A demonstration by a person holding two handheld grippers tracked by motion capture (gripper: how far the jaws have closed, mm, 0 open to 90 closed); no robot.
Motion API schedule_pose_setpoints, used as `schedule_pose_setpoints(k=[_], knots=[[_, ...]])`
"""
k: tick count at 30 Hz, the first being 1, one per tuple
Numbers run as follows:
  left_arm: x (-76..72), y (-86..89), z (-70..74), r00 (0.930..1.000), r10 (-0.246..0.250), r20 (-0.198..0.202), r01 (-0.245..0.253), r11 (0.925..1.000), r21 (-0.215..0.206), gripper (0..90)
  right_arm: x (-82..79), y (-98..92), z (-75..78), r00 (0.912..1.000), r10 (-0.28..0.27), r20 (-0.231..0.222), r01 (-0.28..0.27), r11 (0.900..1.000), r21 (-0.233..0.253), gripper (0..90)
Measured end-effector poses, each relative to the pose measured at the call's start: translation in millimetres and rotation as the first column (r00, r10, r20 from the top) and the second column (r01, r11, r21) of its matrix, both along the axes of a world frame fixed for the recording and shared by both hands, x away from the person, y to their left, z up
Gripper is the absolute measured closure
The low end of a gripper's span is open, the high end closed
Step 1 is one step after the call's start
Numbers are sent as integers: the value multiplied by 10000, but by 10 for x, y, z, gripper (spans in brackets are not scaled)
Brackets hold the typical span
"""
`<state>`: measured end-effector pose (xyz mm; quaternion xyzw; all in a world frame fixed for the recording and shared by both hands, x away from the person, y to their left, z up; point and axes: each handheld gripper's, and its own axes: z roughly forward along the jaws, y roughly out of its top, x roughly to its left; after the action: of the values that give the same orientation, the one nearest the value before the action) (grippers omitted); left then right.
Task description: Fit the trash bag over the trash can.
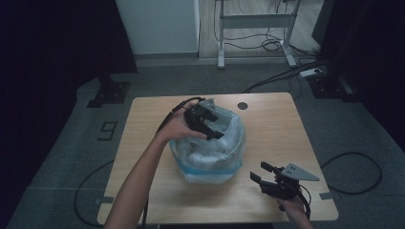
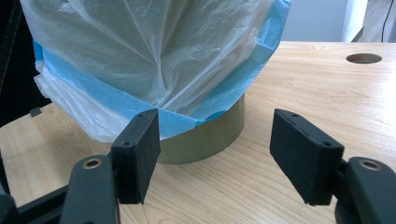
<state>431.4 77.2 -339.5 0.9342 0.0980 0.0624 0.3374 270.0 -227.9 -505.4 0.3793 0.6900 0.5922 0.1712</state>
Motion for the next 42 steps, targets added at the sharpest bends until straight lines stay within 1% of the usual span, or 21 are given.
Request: schedule_pose_setpoints(k=[2, 9, 10, 13, 14, 15, 18, 19, 20, 21, 23, 26, 27, 28, 29, 30, 36, 38, 39, 40, 42], knots=[[-37, 96, 30, 9999, 134, 79, -133, 9998, -178, 276, -5, 2, 1, 10000, -12, 1, 12, 10000, 0, 327], [-156, 355, 31, 9982, 545, 256, -534, 9977, -410, 276, -12, 25, -7, 10000, -9, -9, 9, 10000, -37, 327], [-188, 436, 16, 9971, 712, 274, -697, 9962, -520, 276, -13, 33, -10, 10000, -4, -5, 4, 10000, -65, 327], [-222, 510, 2, 9956, 884, 311, -861, 9939, -685, 275, -14, 40, -19, 10000, -15, -24, 15, 9999, -105, 327], [-263, 585, -6, 9940, 1027, 367, -991, 9911, -895, 275, -13, 41, -21, 10000, -21, -31, 21, 9999, -108, 327], [-263, 585, -6, 9940, 1027, 367, -991, 9911, -895, 274, -13, 41, -21, 10000, -21, -31, 21, 9999, -108, 327], [-359, 733, -12, 9893, 1347, 562, -1266, 9835, -1296, 273, -10, 45, -33, 10000, -43, -43, 42, 9999, -151, 327], [-359, 733, -12, 9893, 1347, 562, -1266, 9835, -1296, 273, -10, 45, -33, 10000, -43, -43, 42, 9999, -151, 327], [-416, 810, -15, 9868, 1489, 635, -1375, 9781, -1561, 273, -9, 45, -40, 10000, -56, -43, 55, 9998, -185, 327], [-446, 847, -19, 9855, 1572, 642, -1446, 9751, -1682, 273, -10, 47, -43, 10000, -67, -41, 66, 9998, -194, 327], [-474, 885, -20, 9848, 1603, 672, -1466, 9737, -1743, 273, -10, 47, -45, 10000, -71, -48, 70, 9998, -205, 327], [-599, 1036, -34, 9797, 1850, 768, -1656, 9638, -2090, 271, -10, 49, -49, 10000, -81, -52, 80, 9997, -235, 326], [-599, 1036, -34, 9797, 1850, 768, -1656, 9638, -2090, 271, -10, 49, -49, 10000, -81, -52, 80, 9997, -235, 326], [-661, 1117, -46, 9771, 1972, 793, -1734, 9555, -2387, 272, -9, 50, -51, 10000, -79, -48, 78, 9996, -257, 326], [-661, 1117, -46, 9771, 1972, 793, -1734, 9555, -2387, 271, -9, 50, -51, 10000, -79, -48, 78, 9996, -257, 326], [-722, 1194, -65, 9739, 2115, 827, -1828, 9461, -2675, 271, -7, 49, -54, 9999, -86, -53, 84, 9996, -274, 326], [-902, 1415, -185, 9669, 2423, 795, -2043, 9226, -3273, 269, -2, 48, -61, 9999, -96, -58, 94, 9996, -276, 325], [-960, 1489, -237, 9645, 2516, 801, -2111, 9170, -3384, 269, -2, 48, -60, 9999, -106, -66, 104, 9996, -270, 324], [-960, 1489, -237, 9645, 2516, 801, -2111, 9170, -3384, 269, -2, 48, -60, 9999, -116, -84, 114, 9996, -258, 324], [-1013, 1566, -289, 9610, 2657, 769, -2233, 9092, -3514, 269, -1, 46, -62, 9999, -123, -75, 121, 9996, -269, 325], [-1072, 1639, -340, 9575, 2776, 781, -2318, 9020, -3643, 269, 2, 40, -64, 9999, -139, -77, 137, 9995, -289, 324]])
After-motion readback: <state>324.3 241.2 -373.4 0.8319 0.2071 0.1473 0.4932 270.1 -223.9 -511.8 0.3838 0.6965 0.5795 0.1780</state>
